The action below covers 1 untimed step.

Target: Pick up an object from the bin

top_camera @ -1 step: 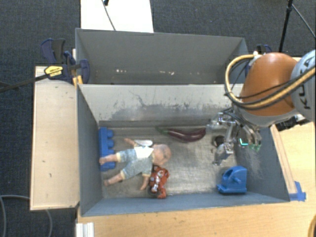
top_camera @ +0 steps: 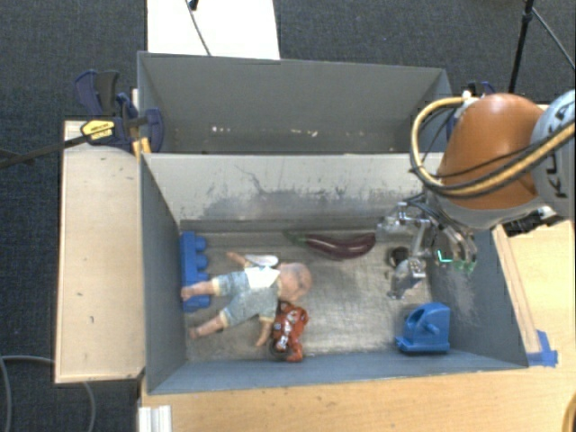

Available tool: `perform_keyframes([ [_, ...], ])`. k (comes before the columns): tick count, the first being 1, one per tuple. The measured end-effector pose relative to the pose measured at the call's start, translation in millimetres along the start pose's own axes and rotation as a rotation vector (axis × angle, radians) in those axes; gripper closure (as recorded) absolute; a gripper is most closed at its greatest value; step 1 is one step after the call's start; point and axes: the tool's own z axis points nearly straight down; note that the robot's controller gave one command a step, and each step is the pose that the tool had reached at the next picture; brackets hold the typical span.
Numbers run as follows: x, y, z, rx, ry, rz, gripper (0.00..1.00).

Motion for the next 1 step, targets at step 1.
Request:
perform_keyframes([
  [1,-15.8,-5.7,39.1,0.001,-0.01,0.007,0.0],
])
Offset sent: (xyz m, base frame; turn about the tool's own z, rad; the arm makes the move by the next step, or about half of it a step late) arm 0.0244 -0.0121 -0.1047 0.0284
